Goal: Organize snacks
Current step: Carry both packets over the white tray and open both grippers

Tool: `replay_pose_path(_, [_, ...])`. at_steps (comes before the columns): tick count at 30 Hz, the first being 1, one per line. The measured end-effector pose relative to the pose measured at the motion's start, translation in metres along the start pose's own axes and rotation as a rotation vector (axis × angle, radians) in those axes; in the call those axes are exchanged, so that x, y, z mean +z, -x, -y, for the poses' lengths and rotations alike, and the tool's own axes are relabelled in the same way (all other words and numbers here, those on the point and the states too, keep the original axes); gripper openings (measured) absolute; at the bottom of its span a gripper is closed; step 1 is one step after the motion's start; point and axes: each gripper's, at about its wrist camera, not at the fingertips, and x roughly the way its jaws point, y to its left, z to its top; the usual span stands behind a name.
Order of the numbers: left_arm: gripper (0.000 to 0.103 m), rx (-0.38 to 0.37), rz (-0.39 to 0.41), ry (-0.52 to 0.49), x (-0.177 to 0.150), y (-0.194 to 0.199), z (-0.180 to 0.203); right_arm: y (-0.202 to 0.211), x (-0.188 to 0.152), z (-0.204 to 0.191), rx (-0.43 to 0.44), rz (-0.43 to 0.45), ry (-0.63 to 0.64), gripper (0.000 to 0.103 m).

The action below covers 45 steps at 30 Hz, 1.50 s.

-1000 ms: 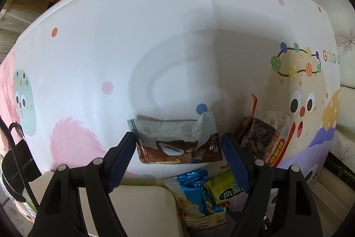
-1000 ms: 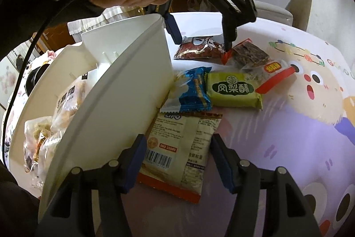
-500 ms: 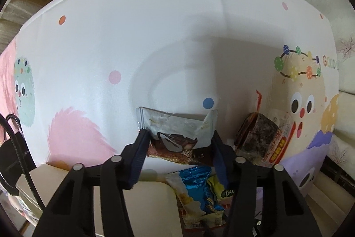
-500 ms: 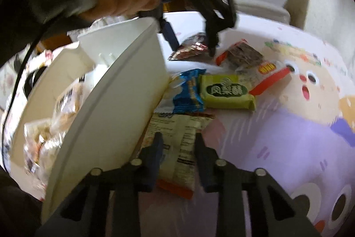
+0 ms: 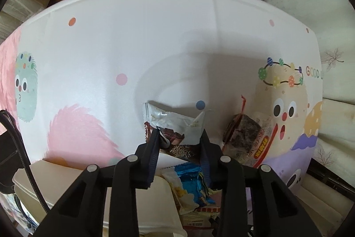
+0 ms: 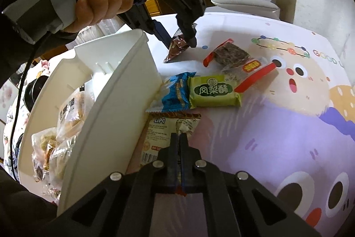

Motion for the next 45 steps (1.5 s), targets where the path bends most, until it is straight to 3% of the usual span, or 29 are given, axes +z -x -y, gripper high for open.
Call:
replay_pose_path(5, [0.03,-0.018,0.025,-0.014,-0.006,0.011,0.005,0.016,-0.001,0.004,-0.021,0.013,-0.016,0.001])
replay_pose_path(14, [0.03,-0.066,0.091,-0.04,-0.018,0.067,0.008,0.049,0.008,0.005,-0.058,0.06,-0.041,0.001])
replay_pose_path(27, [0.031,-0.109,0.19,-0.028,-0.073,0.16,-0.01,0.103,0.026,-0.009,-0.057,0.167,-0.023,0.001])
replay_pose_path(36, [0.031,-0.078,0.163,-0.034,-0.118,0.167,-0.024,0.128,0.029,-0.033,-0.002,0.228,0.022,0.001])
replay_pose_path(45, [0.031,-0.064,0.125,0.012,-0.169,0.16,-0.063,0.135,0.02,-0.071,0.065,0.22,0.074,0.001])
